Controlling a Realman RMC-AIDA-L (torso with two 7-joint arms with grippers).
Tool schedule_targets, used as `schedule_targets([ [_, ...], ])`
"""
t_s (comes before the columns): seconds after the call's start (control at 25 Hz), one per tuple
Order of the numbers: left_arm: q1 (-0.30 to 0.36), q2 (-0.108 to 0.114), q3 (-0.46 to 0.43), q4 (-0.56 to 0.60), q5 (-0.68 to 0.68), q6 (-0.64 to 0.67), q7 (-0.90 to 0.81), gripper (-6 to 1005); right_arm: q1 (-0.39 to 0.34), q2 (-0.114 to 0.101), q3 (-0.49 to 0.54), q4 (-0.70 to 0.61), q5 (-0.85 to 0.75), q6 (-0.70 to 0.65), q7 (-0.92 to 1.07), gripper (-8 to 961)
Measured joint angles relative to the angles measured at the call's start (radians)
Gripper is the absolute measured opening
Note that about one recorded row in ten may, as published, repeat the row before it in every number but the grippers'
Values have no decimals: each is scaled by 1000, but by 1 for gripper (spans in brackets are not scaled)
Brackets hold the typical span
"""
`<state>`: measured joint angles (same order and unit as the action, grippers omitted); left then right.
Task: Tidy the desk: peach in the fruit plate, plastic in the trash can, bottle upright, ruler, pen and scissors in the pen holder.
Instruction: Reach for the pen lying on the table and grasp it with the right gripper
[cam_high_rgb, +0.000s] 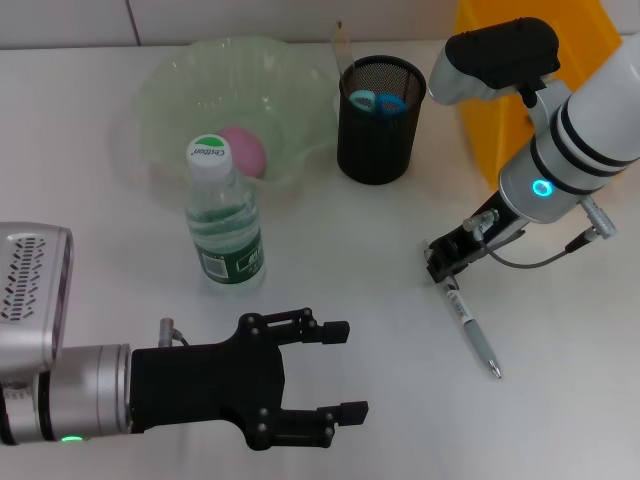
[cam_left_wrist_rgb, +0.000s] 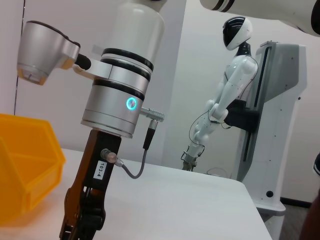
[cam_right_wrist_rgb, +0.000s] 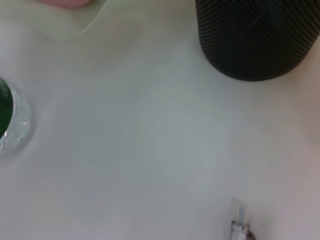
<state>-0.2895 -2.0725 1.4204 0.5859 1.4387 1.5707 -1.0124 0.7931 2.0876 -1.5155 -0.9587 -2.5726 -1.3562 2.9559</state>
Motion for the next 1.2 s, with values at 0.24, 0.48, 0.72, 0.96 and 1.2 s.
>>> schedule_targets([
  [0.24, 1, 0, -1, 0, 0, 0, 0, 783, -2, 0, -2, -2, 0, -1, -5, 185],
  [0.48, 1, 0, -2, 0, 0, -2, 0, 783, -3, 0, -6, -4, 0, -1, -9, 169],
  [0.72, 1, 0, -2, 0, 0, -4, 0, 783, -22, 0, -16, -52, 0, -14, -9, 136],
  [0.96, 1, 0, -2, 0, 0, -7, 0, 783, -43, -2, -6, -87, 2, -21, -8, 127],
  [1.2, 1, 0, -2, 0, 0, -9, -1, 783, -55, -2, -3, -99, 6, -23, -3, 198],
])
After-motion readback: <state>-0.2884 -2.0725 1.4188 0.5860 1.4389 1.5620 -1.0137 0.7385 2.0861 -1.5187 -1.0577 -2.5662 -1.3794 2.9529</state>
